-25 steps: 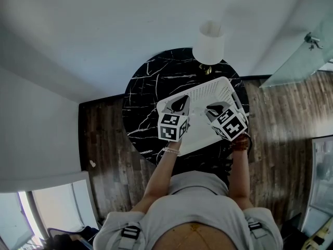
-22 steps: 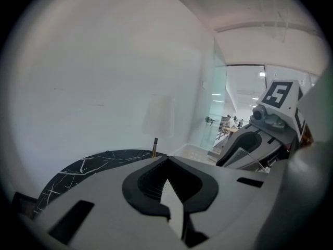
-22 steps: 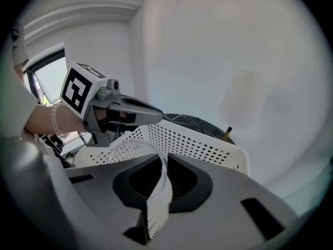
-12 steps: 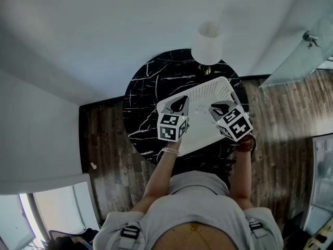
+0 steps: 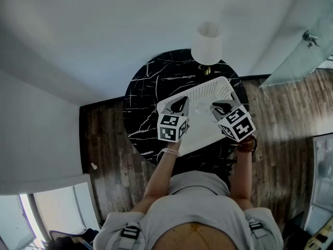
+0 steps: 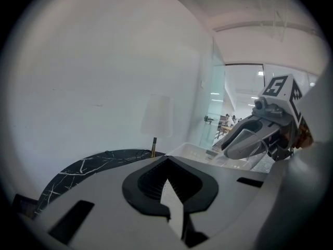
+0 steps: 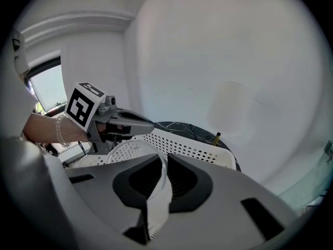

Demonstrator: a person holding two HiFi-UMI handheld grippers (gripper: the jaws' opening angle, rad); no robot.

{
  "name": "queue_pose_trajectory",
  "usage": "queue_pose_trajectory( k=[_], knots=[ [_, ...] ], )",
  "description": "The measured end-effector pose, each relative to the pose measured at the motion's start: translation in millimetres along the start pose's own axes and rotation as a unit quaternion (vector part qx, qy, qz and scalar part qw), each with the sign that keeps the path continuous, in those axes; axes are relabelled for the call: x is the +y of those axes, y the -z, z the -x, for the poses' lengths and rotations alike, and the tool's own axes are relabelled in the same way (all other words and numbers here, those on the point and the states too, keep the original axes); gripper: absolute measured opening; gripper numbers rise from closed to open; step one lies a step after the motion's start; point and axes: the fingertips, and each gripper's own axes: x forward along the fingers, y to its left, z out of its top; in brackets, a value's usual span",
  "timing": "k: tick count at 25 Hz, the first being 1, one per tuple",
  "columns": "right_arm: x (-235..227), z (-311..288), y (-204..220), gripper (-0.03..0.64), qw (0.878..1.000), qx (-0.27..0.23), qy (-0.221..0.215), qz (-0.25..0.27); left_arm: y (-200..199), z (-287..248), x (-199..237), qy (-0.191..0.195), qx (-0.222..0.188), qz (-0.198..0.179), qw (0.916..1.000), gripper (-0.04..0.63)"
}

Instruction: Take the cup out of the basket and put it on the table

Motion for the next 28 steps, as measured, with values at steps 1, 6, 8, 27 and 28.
queue_pose_trajectory(
  k=[1, 6, 8, 27, 28],
  knots=[
    [0.2, 0.0, 0.2, 0.035, 1.0, -0.001, -0.001, -0.001, 0.2, 0.1, 0.1, 0.0, 0.0, 0.0, 1.0, 0.005],
    [1.0, -0.2, 2.8, 0.035, 1.0, 0.001, -0.005, -0.004, 0.7, 1.4, 0.2, -0.001, 0.0, 0.001, 1.0, 0.005],
    [0.6, -0.5, 4.9, 0.035, 1.0, 0.002, -0.006, -0.006, 1.3, 1.8, 0.4, -0.001, 0.001, 0.001, 1.0, 0.005],
    [2.2, -2.1, 9.8, 0.035, 1.0, 0.009, -0.012, -0.008, 3.3, 3.3, 1.0, -0.003, 0.0, 0.002, 1.0, 0.005],
    [2.6, -2.3, 9.8, 0.035, 1.0, 0.009, -0.012, -0.008, 3.9, 3.3, 1.2, -0.004, 0.001, 0.002, 1.0, 0.005]
  ],
)
